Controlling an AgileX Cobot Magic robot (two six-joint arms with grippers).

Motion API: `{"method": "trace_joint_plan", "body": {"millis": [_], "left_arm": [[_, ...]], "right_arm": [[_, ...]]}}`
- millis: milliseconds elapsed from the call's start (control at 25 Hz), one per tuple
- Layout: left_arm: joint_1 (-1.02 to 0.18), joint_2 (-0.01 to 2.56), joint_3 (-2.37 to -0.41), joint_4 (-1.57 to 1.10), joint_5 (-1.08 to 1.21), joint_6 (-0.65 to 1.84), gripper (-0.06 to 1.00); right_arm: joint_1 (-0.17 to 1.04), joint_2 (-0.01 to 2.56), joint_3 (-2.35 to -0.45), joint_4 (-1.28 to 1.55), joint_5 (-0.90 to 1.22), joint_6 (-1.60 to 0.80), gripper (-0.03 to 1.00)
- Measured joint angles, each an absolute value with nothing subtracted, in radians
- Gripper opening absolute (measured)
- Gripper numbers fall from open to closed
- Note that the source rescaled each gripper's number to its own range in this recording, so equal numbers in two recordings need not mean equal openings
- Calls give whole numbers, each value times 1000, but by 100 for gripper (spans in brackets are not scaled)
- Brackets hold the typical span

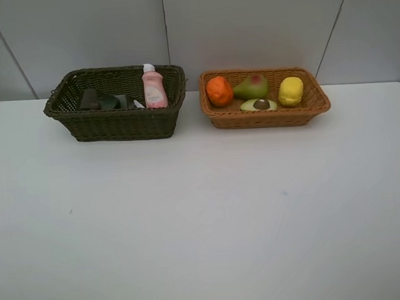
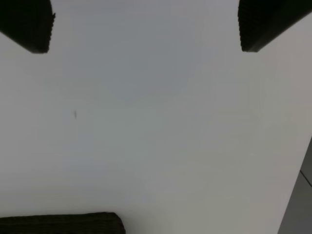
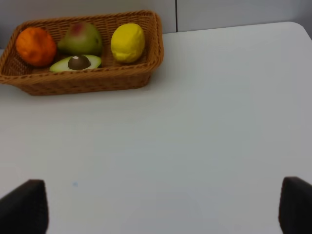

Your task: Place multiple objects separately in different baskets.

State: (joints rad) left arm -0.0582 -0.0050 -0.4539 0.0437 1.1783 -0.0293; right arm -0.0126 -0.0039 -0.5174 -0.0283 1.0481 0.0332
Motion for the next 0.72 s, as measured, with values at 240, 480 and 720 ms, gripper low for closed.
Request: {"method": "trace_joint_plan", "body": {"millis": [240, 480, 720], "left_arm": [[-58, -5, -454, 44, 1170, -29, 100], [-58, -5, -454, 44, 1162, -29, 100], [-58, -5, -454, 44, 1162, -29, 100]], "right_arm": [[-13, -4, -517, -28, 1048, 33, 100], [-13, -4, -517, -28, 1048, 33, 100], [-13, -4, -517, -28, 1048, 33, 100]]}}
